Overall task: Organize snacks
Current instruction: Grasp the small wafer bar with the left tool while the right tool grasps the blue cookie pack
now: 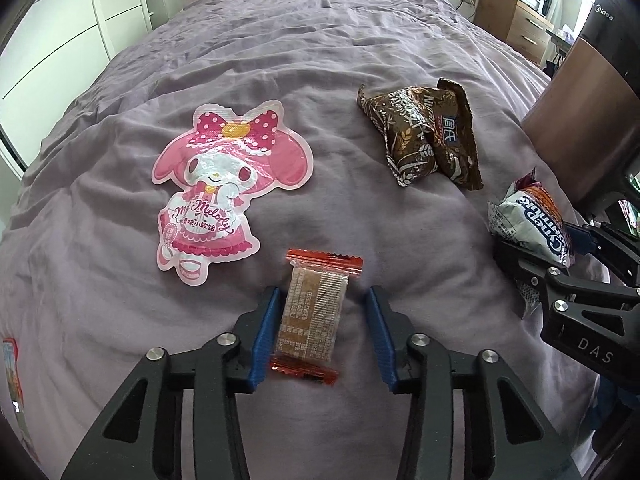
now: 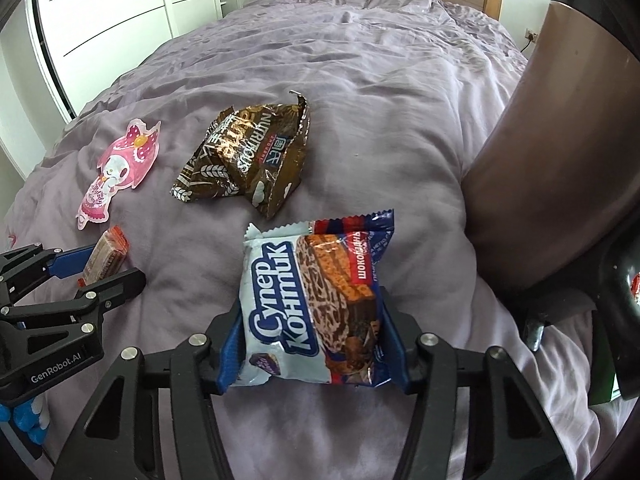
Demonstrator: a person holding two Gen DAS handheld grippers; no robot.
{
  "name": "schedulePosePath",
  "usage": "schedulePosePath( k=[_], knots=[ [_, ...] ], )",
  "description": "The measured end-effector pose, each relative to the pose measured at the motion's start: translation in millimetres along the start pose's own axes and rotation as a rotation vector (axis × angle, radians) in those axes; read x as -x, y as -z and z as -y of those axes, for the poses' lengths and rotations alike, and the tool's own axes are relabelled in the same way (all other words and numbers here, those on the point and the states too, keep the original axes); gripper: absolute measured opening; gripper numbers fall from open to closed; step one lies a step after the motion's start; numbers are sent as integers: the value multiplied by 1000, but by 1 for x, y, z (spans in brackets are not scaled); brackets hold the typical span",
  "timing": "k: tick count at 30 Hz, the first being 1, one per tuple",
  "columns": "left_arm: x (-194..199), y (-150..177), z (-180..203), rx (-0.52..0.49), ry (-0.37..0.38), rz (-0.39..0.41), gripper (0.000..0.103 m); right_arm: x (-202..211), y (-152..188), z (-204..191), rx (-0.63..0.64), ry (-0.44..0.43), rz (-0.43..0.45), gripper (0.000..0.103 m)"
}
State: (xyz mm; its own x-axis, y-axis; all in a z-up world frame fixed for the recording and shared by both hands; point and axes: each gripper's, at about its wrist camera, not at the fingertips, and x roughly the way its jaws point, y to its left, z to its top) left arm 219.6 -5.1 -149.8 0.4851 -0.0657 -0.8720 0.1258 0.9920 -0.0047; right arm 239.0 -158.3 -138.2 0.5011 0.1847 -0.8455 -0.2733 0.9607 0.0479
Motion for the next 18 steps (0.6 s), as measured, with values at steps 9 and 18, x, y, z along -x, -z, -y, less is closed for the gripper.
schedulePosePath(
  k=[9, 18],
  knots=[
    [2, 2, 5, -12, -6, 8, 20, 1, -1, -2, 2, 7, -3, 103],
    [12, 1, 5, -8, -3, 21, 20, 14, 1, -8, -1, 8, 16, 103]
  ],
)
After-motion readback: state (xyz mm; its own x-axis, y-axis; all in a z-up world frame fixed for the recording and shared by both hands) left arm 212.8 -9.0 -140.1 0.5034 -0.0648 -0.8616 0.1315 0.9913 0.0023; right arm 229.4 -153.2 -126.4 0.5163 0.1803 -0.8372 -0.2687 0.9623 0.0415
